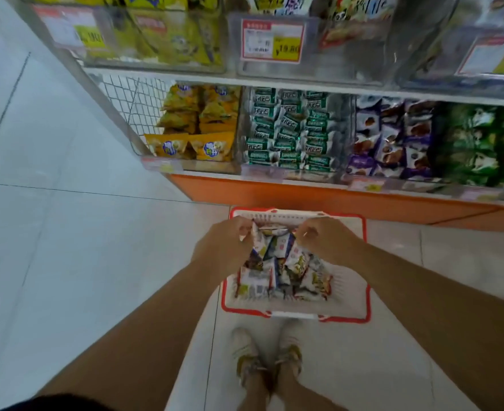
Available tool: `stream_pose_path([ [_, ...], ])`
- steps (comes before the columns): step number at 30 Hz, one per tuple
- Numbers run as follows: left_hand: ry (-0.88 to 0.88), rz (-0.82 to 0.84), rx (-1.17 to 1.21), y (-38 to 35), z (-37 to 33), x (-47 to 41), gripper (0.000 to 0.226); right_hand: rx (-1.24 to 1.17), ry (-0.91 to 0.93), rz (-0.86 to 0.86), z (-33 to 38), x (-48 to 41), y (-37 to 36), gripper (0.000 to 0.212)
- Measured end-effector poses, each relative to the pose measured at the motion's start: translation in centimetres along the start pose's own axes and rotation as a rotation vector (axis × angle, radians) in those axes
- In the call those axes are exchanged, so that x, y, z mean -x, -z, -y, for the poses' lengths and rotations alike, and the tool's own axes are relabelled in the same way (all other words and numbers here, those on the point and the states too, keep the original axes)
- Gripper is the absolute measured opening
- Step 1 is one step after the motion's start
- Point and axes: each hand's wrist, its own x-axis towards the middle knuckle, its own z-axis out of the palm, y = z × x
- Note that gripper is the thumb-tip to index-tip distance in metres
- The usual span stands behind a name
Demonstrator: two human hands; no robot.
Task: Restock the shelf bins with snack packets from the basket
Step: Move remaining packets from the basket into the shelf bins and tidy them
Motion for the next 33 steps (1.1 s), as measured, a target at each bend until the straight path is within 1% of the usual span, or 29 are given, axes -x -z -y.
stream_pose_path([
  [5, -0.048, 0.070, -0.064, -1.4, 1.9, -2.7, 0.034, -0.028, -0.064, -0.023, -1.2, -1.9, -2.2, 0.025],
  [8, -0.088, 0.116, -0.141, -4.0, 4.0, -5.4, 0.034, -0.018, -0.117, -0.015, -2.9, -3.6, -4.5, 0.027],
  [11, -0.162, 0.179, -0.268, -7.4, 6.5, -8.6, 0.033, -0.007, -0.195, 0.029, -5.2, -6.0, -7.9, 0.021],
  [13, -0.272, 0.212, -0.425, -9.9, 8.3, -11.9, 0.029, 0.004, -0.208, 0.068, -7.1, -8.6, -10.7, 0.016],
  [17, -0.580, 0.293, -0.911, -13.8, 10.7, -18.2, 0.015, 0.037, -0.199, 0.182, -10.2, -13.8, -17.0, 0.011],
  [18, -0.644, 0.318, -1.036, -14.5, 10.9, -19.5, 0.015, 0.038, -0.190, 0.207, -10.9, -15.1, -18.6, 0.015],
  [19, -0.686, 0.335, -1.144, -15.2, 11.0, -20.8, 0.013, 0.030, -0.177, 0.248, -11.3, -16.4, -19.9, 0.024],
  [21, -0.692, 0.390, -1.266, -16.4, 11.2, -22.9, 0.008, 0.079, -0.135, 0.328, -11.9, -18.9, -22.0, 0.039],
  [22, -0.665, 0.417, -1.307, -17.0, 11.4, -23.9, 0.006, 0.135, -0.119, 0.361, -12.0, -20.1, -22.9, 0.044],
  [23, -0.642, 0.453, -1.347, -17.8, 11.6, -24.8, 0.003, 0.185, -0.101, 0.397, -12.3, -21.3, -23.7, 0.045],
  [24, -0.615, 0.486, -1.376, -18.6, 12.1, -25.8, 0.014, 0.208, -0.092, 0.421, -12.7, -22.4, -24.6, 0.042],
  [25, -0.593, 0.529, -1.397, -19.3, 12.3, -26.5, 0.029, 0.233, -0.097, 0.441, -13.0, -23.5, -25.3, 0.040],
  [26, -0.576, 0.568, -1.404, -19.8, 12.4, -27.2, 0.047, 0.253, -0.094, 0.462, -13.2, -24.2, -25.7, 0.043],
  [28, -0.557, 0.634, -1.404, -20.5, 12.5, -27.9, 0.079, 0.317, -0.111, 0.535, -13.6, -25.3, -26.4, 0.063],
  [29, -0.547, 0.648, -1.398, -20.8, 12.5, -28.2, 0.092, 0.372, -0.107, 0.564, -13.7, -25.6, -26.7, 0.075],
  [31, -0.549, 0.646, -1.386, -21.4, 12.9, -28.5, 0.110, 0.469, -0.098, 0.590, -14.0, -26.0, -27.4, 0.091],
  [33, -0.588, 0.575, -1.409, -22.1, 13.7, -28.9, 0.121, 0.503, -0.087, 0.571, -14.1, -26.0, -28.2, 0.101],
])
